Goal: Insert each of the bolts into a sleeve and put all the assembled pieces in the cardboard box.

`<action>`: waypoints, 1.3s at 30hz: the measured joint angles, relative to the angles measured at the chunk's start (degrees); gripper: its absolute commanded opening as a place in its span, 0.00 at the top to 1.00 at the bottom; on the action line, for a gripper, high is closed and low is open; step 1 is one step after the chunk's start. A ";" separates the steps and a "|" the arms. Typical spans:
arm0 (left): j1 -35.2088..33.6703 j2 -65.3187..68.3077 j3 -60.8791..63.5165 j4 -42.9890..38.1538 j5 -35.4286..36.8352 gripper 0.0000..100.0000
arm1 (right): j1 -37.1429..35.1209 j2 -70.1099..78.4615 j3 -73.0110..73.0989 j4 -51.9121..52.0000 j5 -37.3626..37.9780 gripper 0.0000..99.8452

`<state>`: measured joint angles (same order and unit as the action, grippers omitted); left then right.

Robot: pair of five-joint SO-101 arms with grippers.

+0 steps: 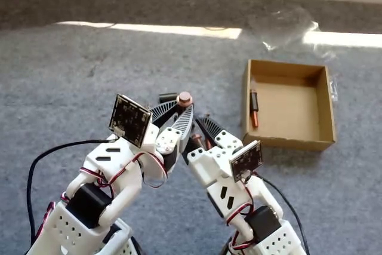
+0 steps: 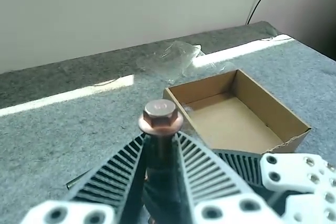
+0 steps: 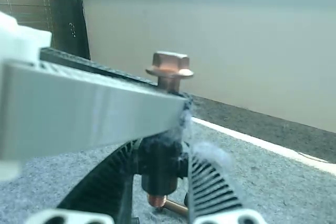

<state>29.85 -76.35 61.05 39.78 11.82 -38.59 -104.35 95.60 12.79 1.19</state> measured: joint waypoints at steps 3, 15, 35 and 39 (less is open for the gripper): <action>0.00 0.00 0.00 0.00 0.00 0.99 | 0.00 0.00 0.00 0.00 0.00 1.00; 0.00 0.00 1.32 -0.26 -0.09 0.99 | -0.09 0.00 0.00 0.00 0.09 1.00; -0.62 0.00 1.58 -0.35 -0.35 0.83 | 0.00 0.00 0.00 0.00 0.18 1.00; -0.53 0.62 2.20 -0.35 -0.35 0.83 | 0.09 0.00 0.00 0.00 0.18 1.00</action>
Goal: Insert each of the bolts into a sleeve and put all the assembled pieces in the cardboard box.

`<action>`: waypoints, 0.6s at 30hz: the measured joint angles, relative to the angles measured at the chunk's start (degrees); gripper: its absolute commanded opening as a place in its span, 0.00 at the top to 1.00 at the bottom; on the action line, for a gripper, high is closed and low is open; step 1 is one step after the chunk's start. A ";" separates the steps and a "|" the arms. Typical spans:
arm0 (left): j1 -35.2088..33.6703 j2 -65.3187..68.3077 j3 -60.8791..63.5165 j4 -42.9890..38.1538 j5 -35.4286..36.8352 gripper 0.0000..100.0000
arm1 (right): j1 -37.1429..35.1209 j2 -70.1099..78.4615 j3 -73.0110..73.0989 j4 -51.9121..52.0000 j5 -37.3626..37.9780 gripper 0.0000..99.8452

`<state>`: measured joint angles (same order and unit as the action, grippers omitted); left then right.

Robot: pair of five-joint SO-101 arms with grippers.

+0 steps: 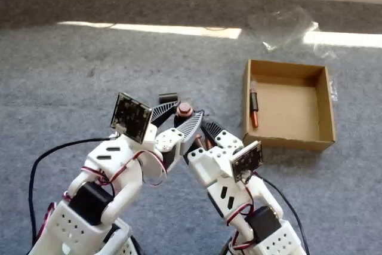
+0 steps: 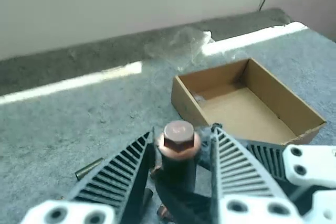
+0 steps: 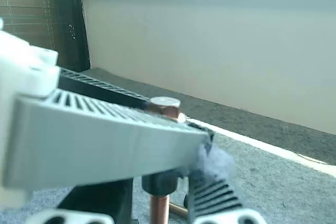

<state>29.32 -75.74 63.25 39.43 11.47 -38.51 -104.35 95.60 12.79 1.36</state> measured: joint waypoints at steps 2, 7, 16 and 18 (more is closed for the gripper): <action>-0.09 0.18 0.00 0.00 0.09 0.83 | 0.00 0.00 0.00 0.00 0.00 1.00; -0.09 0.18 0.00 0.00 0.00 0.83 | 0.00 0.00 0.00 0.00 0.00 1.00; -0.09 0.18 -1.49 0.00 -1.23 0.83 | 0.00 0.00 0.00 0.00 0.00 1.00; -0.09 0.18 -1.93 0.00 -3.43 0.83 | 0.00 0.00 0.00 0.00 0.00 1.00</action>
<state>29.23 -75.56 61.32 39.43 8.04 -38.51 -104.35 95.60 12.79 1.36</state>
